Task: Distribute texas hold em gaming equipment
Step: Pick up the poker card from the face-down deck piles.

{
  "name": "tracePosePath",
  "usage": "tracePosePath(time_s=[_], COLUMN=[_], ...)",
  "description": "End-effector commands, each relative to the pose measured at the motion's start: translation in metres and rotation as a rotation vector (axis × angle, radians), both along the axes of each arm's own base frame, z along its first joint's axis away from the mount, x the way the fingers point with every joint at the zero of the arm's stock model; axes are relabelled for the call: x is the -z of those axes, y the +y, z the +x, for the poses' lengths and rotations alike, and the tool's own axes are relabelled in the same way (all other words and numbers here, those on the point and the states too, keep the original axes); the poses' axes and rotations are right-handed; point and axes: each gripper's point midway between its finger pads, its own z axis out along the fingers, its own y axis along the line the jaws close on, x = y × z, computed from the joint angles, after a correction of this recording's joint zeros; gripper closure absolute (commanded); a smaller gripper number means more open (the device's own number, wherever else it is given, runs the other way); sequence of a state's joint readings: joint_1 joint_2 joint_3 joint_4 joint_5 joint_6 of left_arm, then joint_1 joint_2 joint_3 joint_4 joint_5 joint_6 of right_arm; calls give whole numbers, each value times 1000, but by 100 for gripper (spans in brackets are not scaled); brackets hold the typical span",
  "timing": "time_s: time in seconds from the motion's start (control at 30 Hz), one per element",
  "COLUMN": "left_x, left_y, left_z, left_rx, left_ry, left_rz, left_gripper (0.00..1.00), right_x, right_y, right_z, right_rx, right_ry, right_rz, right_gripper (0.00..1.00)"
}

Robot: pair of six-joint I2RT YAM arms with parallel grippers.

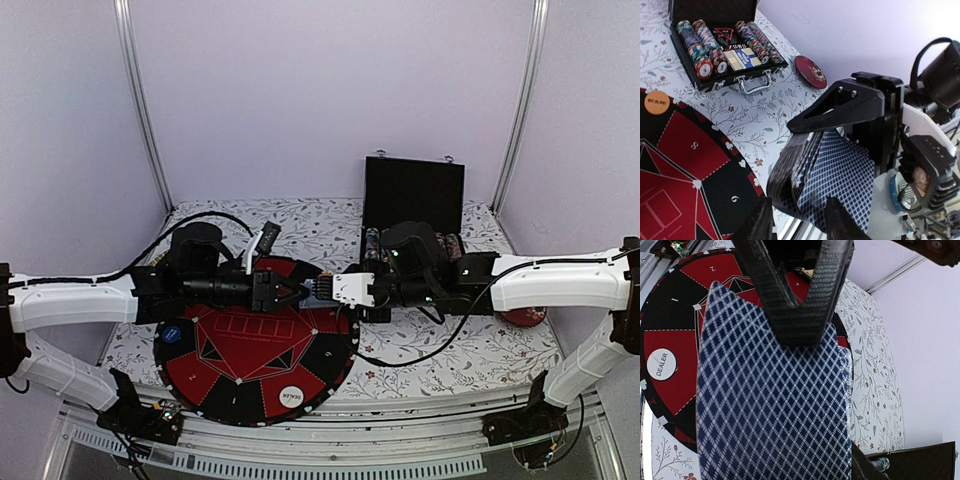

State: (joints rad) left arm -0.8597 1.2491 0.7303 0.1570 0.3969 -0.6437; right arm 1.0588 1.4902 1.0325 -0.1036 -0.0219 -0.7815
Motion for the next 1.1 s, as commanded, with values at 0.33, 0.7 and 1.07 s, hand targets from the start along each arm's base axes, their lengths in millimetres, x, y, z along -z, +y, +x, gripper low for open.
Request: tracePosePath(time_s=[0.33, 0.7, 1.07], left_x=[-19, -19, -26], left_y=[3, -5, 0], left_z=[3, -3, -3], left_rx=[-3, 40, 30], left_ry=[41, 86, 48], left_rz=[-62, -98, -101], left_gripper=[46, 72, 95], right_x=[0, 3, 6], right_y=[3, 5, 1], right_z=[4, 5, 8], right_rx=[6, 2, 16], right_ry=[-4, -6, -6], right_rz=[21, 14, 8], right_gripper=[53, 54, 54])
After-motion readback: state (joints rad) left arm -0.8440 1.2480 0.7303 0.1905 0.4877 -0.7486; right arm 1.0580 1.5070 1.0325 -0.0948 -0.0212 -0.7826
